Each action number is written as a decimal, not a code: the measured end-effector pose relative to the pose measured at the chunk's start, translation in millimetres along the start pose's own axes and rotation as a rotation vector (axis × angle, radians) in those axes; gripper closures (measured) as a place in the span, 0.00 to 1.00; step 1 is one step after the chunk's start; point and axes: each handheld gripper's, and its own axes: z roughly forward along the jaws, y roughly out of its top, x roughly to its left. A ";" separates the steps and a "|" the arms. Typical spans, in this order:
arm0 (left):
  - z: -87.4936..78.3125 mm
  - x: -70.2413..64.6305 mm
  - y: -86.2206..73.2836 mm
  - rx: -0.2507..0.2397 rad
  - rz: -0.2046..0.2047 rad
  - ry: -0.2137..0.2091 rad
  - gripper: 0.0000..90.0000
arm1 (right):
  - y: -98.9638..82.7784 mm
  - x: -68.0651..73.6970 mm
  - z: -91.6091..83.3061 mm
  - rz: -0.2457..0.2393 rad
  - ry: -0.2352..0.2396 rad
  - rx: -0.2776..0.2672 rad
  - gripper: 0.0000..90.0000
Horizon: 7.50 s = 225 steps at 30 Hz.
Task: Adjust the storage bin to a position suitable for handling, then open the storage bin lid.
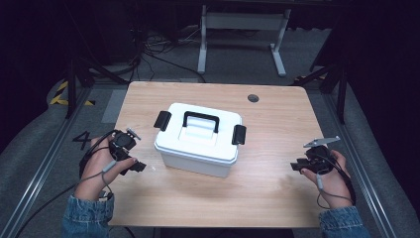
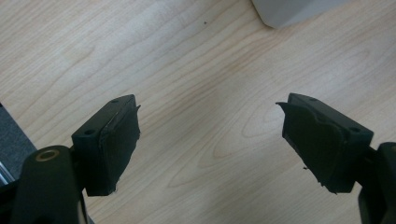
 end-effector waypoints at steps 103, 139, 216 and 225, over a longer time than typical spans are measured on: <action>-4.9 3.9 1.2 -0.018 0.020 -0.058 0.29 | 209.0 101.1 -43.3 -0.400 0.222 0.018 0.58; -3.9 6.9 0.8 -0.021 0.021 -0.072 0.29 | 262.6 177.0 14.4 -0.535 0.317 0.124 0.58; 5.3 6.0 15.9 0.002 0.045 -0.085 0.29 | 241.2 81.5 -70.2 -0.432 0.223 0.020 0.94; 5.8 8.5 13.7 0.003 0.040 -0.083 0.29 | 224.7 46.1 -77.6 -0.341 0.188 0.014 0.94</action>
